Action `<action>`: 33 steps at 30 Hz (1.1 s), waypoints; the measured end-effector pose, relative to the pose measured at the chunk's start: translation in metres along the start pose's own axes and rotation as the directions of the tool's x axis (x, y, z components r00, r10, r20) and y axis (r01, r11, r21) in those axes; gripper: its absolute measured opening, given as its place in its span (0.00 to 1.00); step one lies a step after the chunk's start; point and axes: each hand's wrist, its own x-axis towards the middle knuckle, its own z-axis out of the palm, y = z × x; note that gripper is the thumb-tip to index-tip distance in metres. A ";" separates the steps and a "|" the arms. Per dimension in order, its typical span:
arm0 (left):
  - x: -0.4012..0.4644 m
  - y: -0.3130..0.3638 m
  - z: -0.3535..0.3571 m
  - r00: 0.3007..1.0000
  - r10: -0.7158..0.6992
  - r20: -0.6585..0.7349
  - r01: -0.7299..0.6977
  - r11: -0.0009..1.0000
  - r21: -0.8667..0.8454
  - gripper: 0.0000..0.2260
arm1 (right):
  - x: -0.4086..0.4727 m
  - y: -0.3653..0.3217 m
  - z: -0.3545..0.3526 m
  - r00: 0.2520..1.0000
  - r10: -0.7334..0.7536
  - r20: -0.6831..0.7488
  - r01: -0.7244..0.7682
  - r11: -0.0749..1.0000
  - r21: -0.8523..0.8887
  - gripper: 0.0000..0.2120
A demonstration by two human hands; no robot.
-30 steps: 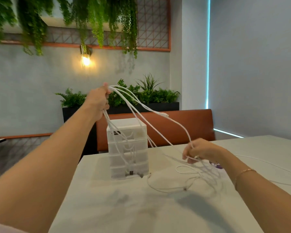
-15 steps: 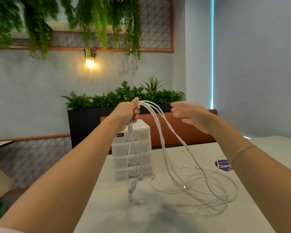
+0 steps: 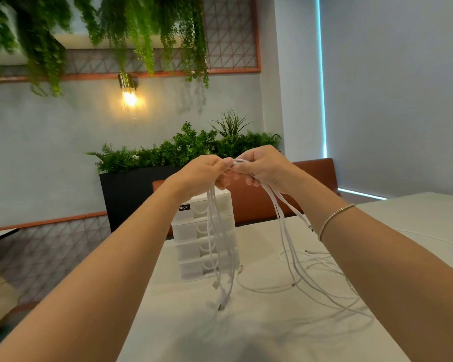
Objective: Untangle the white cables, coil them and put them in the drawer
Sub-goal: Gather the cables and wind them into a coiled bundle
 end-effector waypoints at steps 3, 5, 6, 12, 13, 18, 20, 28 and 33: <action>0.004 -0.004 0.005 0.999 -0.046 0.009 0.046 0.998 -0.045 0.21 | 0.001 0.002 0.001 1.000 -0.005 -0.010 0.005 1.000 0.009 0.06; 0.003 -0.009 0.009 0.998 -0.053 -0.036 0.048 0.990 -0.132 0.18 | -0.001 0.005 0.001 1.000 0.019 -0.001 -0.019 0.996 0.086 0.06; 0.002 -0.010 0.011 0.997 -0.046 -0.066 0.033 0.983 -0.182 0.16 | -0.003 0.009 0.000 0.999 0.028 0.018 -0.031 0.990 0.140 0.06; 0.002 -0.019 0.021 0.976 -0.066 -0.207 -0.001 0.952 -0.307 0.15 | -0.018 0.033 -0.012 0.968 0.009 0.252 -0.083 0.955 0.285 0.02; 0.002 -0.022 0.019 0.969 -0.090 -0.230 0.011 0.946 -0.324 0.15 | -0.021 0.040 -0.014 0.955 0.027 0.294 -0.110 0.957 0.270 0.02; 0.003 -0.036 0.012 0.932 -0.239 -0.274 0.098 0.890 -0.446 0.14 | -0.031 0.071 -0.021 0.910 0.215 0.355 -0.225 0.974 -0.015 0.02; 0.003 -0.038 0.004 0.898 -0.301 -0.320 0.102 0.851 -0.515 0.13 | -0.038 0.086 -0.027 0.897 0.287 0.335 -0.242 0.955 -0.172 0.07; 0.006 -0.053 -0.040 0.819 -0.368 -0.441 0.065 0.822 -0.566 0.15 | -0.087 0.175 -0.057 0.845 0.525 0.101 -0.501 0.844 -0.190 0.15; 0.009 -0.057 -0.039 0.775 -0.433 -0.460 0.069 0.782 -0.620 0.15 | -0.089 0.192 -0.070 0.829 0.550 0.104 -0.519 0.825 -0.225 0.08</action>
